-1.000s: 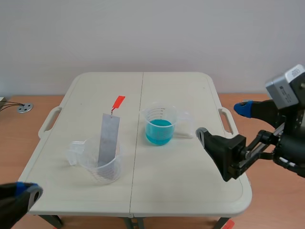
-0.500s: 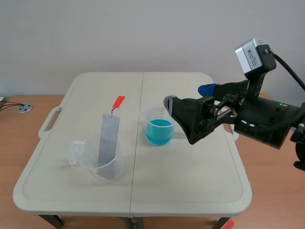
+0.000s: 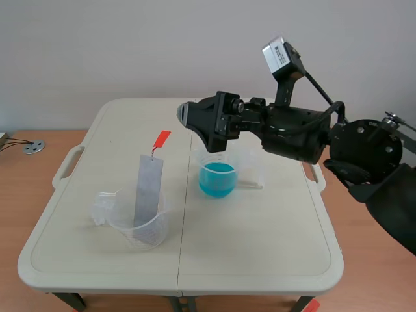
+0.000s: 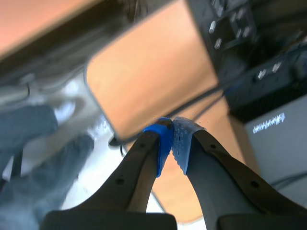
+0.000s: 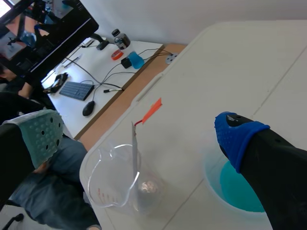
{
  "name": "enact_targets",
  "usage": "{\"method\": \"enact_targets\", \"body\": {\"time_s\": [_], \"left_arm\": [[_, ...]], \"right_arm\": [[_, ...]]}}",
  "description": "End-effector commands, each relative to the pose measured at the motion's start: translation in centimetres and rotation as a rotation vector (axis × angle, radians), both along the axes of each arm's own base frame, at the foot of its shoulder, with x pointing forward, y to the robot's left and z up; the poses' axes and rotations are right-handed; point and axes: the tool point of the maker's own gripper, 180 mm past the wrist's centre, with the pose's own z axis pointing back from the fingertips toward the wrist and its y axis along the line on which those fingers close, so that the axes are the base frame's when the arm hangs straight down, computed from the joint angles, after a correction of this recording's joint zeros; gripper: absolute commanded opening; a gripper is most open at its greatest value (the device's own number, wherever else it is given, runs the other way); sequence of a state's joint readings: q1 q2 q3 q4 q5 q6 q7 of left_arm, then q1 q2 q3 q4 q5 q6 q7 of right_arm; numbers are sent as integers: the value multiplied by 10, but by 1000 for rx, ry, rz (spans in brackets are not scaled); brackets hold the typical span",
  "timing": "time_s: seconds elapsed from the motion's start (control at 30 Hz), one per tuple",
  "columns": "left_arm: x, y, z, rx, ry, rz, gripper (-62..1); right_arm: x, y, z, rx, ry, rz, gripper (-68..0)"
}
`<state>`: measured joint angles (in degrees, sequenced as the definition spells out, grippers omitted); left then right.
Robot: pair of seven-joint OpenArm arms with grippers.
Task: Hold the metal plate by the orange handle, dip it into the blue solution, take it out and point at it, then put the plate back in the beaker on the left.
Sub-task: 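Lift the metal plate out of the left beaker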
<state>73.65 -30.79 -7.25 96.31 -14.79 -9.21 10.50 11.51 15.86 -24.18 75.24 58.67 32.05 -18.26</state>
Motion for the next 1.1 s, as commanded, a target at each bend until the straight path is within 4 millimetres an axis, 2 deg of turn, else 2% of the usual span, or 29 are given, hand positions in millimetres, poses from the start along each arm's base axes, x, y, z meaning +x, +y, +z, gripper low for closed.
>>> {"method": "enact_targets", "body": {"time_s": [0.0, 0.17, 0.4, 0.77, 1.07], "left_arm": [[-6, -1, -1, -9, 13, 7, -581], [-30, 16, -12, 31, 80, 28, -581], [-59, 36, -22, 77, 159, 51, -581], [-66, 40, -24, 85, 180, 64, -581], [-65, 40, -24, 85, 179, 62, -581]], "right_arm": [[6, 6, 14, 30, -23, 14, -12], [13, 22, 7, 44, 25, 42, -12], [28, 33, -3, 71, 89, 36, -12], [44, 58, -10, 70, 162, 69, -12], [44, 83, -25, 47, 258, 126, -12]]}}
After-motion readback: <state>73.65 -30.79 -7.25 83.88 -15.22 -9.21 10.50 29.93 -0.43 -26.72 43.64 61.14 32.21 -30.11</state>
